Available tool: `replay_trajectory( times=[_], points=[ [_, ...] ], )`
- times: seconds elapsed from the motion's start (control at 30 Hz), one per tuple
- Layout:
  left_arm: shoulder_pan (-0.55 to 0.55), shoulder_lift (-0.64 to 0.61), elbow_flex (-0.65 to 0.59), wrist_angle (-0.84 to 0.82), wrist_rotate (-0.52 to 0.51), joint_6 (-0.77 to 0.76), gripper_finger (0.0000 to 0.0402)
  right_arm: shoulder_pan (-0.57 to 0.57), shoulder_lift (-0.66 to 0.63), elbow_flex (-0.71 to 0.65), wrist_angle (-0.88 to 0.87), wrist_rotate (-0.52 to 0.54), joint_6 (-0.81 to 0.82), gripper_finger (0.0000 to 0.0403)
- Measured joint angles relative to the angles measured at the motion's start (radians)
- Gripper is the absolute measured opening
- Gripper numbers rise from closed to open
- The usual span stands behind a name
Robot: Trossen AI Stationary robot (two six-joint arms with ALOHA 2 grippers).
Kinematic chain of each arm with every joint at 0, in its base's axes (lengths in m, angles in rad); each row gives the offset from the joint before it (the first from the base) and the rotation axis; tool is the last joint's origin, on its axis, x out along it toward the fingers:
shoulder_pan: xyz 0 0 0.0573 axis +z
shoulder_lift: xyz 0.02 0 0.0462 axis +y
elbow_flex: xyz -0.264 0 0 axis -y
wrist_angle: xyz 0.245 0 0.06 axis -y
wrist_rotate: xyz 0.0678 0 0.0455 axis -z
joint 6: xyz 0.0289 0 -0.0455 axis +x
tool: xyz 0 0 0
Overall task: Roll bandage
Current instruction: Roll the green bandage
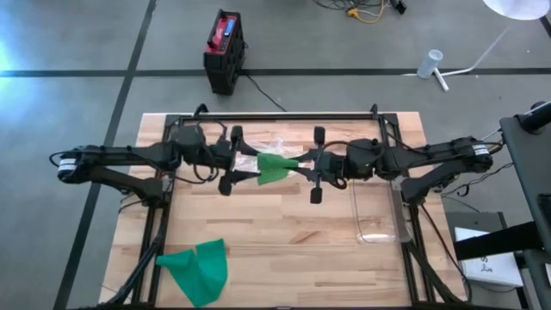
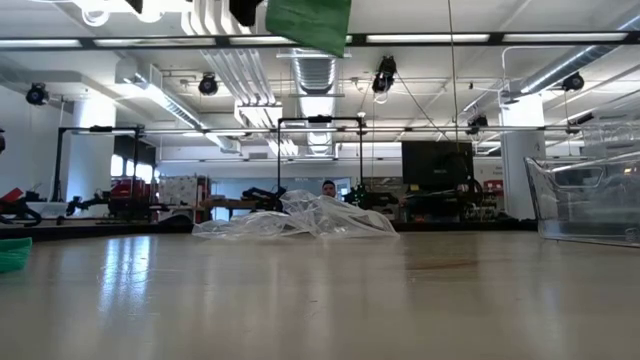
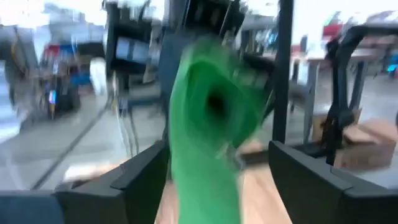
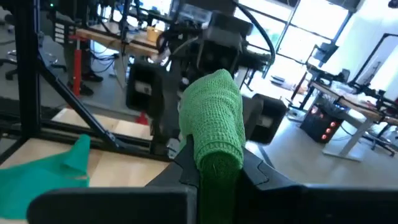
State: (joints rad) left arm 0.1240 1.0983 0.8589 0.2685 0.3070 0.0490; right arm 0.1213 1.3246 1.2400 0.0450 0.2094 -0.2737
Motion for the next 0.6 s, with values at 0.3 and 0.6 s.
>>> replay_trajectory(
  times=[0.3, 0.6],
  points=[
    [0.000, 0.042, -0.024, 0.108, -0.032, 0.003, 0.0272, -0.017, 0.019, -0.003, 0.035, -0.011, 0.026, 0.0032],
    [-0.003, 0.089, -0.024, 0.126, -0.034, 0.039, 0.0155, -0.017, 0.026, -0.007, 0.070, -0.037, 0.039, 0.0032]
  ],
)
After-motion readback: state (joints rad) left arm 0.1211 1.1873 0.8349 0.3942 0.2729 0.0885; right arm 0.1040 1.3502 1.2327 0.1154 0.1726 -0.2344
